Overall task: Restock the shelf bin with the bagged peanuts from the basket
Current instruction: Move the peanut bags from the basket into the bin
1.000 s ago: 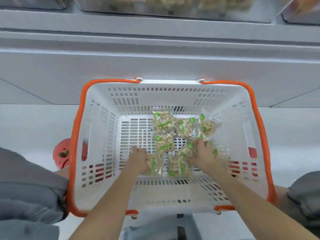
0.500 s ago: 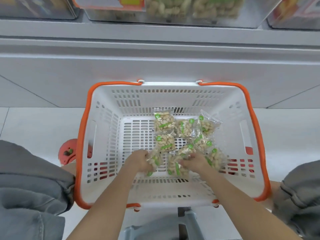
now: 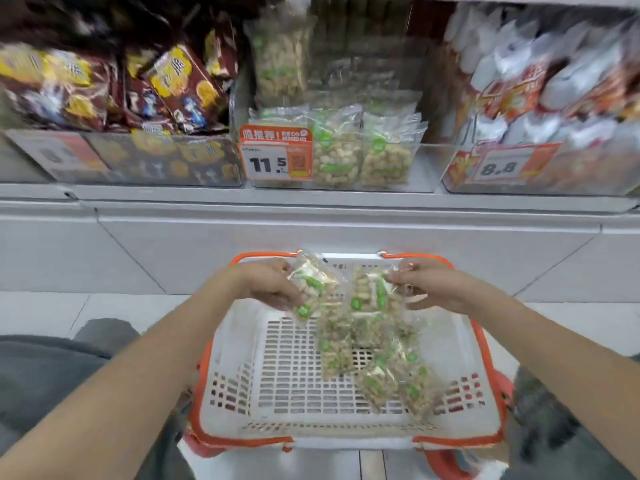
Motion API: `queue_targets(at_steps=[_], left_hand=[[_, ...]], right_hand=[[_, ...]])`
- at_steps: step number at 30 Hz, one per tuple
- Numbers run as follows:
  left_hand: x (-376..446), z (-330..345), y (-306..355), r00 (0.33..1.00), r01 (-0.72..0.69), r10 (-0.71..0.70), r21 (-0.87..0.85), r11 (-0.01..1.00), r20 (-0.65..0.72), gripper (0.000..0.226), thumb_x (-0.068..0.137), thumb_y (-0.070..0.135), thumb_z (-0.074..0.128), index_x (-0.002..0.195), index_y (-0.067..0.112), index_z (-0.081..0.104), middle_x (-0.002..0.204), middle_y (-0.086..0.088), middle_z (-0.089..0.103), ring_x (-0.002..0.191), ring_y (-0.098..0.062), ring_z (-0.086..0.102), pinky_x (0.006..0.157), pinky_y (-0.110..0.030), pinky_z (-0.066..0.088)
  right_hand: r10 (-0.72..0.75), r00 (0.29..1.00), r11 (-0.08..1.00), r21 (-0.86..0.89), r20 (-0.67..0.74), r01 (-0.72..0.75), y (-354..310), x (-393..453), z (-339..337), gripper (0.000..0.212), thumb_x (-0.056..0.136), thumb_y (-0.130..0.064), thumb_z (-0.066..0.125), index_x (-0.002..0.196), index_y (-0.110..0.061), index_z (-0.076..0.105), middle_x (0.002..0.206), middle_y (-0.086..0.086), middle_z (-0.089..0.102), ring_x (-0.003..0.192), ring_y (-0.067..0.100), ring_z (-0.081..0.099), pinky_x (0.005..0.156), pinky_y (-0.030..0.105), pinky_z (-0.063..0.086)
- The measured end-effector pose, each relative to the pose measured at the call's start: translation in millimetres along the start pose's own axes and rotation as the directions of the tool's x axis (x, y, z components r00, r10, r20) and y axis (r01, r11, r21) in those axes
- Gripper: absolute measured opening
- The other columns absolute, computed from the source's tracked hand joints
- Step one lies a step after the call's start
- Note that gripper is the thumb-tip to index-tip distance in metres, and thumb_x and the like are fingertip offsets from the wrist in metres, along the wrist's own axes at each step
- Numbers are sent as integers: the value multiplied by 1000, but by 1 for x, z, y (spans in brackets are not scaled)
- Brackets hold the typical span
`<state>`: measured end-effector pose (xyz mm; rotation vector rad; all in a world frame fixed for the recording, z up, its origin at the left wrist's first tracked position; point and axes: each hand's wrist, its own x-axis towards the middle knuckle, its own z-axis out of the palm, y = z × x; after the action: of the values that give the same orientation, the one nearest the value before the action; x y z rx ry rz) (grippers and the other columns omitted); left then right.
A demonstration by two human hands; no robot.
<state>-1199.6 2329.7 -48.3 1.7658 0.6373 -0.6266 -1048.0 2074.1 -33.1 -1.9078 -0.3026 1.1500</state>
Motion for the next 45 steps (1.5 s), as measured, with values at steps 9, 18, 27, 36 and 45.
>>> queue_targets(at_steps=[9,18,27,36,45], left_hand=[[-92,-41,97,922,-112,190,238,965,-338,35,74,24,79,99,24,55,73,0,64,58,-13,59,48,-19,49],[-100,-20,132,896,-394,351,-122,911,-270,25,87,19,65,111,16,65,73,-1,63,57,-13,52,52,-20,48],[-119,29,134,893,-447,402,-508,736,-203,74,63,57,74,124,20,52,114,5,64,104,-22,63,86,-45,55],[-109,27,122,763,-481,414,-8,877,-498,75,55,22,89,117,24,47,110,6,61,99,-13,63,88,-34,53],[-121,26,117,757,-544,606,280,791,-243,80,57,9,88,120,31,44,109,18,49,97,14,49,70,-1,42]], right_hand=[[-300,950,952,93,91,292,-91,-61,3,4,81,-22,67,79,-19,67,62,-9,55,52,3,48,54,15,42],[-399,915,758,541,-57,364,-115,-65,27,49,70,-39,62,112,-13,61,96,9,67,75,19,65,62,28,55],[-487,825,674,476,-287,564,-110,-76,28,20,91,-32,53,104,-17,57,87,2,68,69,12,66,59,27,55],[-607,727,767,2,-321,642,-100,-71,30,47,75,-43,69,103,-24,38,111,-2,57,94,8,59,78,25,49],[-624,746,685,-298,233,665,-97,-75,25,104,59,-40,88,142,-38,26,123,-14,58,109,-6,58,90,16,47]])
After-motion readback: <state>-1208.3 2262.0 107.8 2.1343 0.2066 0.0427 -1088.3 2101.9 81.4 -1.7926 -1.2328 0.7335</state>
